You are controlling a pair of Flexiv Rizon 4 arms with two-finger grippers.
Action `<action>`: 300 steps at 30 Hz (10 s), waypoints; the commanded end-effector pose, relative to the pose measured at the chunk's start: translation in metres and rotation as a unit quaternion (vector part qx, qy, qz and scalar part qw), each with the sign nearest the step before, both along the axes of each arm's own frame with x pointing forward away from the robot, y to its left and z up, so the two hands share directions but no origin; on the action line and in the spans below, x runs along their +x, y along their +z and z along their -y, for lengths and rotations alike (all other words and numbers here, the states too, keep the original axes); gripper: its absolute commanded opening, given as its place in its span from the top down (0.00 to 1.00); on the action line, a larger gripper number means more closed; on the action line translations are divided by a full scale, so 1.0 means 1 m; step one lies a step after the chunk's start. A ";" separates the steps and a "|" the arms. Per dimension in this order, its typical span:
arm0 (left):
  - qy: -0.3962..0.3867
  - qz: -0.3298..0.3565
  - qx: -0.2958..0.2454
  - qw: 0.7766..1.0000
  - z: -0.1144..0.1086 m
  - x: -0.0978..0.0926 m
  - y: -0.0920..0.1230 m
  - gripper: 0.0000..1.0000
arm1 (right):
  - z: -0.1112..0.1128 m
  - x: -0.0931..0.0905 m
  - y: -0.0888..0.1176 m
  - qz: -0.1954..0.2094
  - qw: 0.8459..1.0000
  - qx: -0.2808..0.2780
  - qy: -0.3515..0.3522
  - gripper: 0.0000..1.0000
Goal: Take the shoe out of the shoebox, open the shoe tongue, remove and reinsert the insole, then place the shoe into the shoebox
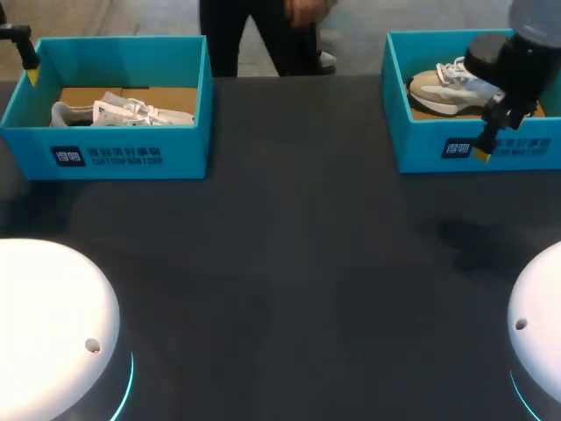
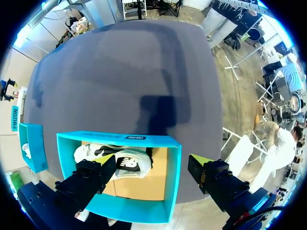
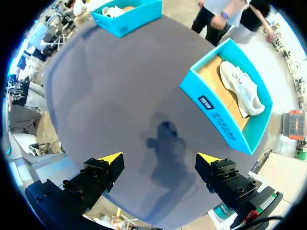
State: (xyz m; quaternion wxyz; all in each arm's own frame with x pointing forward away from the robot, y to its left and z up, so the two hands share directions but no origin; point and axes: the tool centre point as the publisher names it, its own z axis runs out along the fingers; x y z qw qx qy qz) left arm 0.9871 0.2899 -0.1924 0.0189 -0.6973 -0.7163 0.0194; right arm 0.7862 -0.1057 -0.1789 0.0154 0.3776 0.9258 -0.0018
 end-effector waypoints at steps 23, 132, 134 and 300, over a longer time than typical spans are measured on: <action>0.000 0.002 0.001 1.000 0.000 -0.002 0.000 0.00 | 0.084 0.146 0.024 -0.008 0.980 -0.083 -0.183 0.00; 0.000 0.002 0.001 1.000 0.000 -0.002 0.000 0.00 | 0.225 0.386 -0.154 0.065 0.904 -0.147 -0.397 0.42; 0.000 0.002 0.001 1.000 0.000 -0.002 0.000 0.00 | 0.227 0.387 -0.156 0.063 0.903 -0.149 -0.399 0.42; 0.000 0.002 0.001 1.000 0.000 -0.002 0.000 0.00 | 0.076 0.047 0.067 0.087 0.865 -0.091 -0.486 1.00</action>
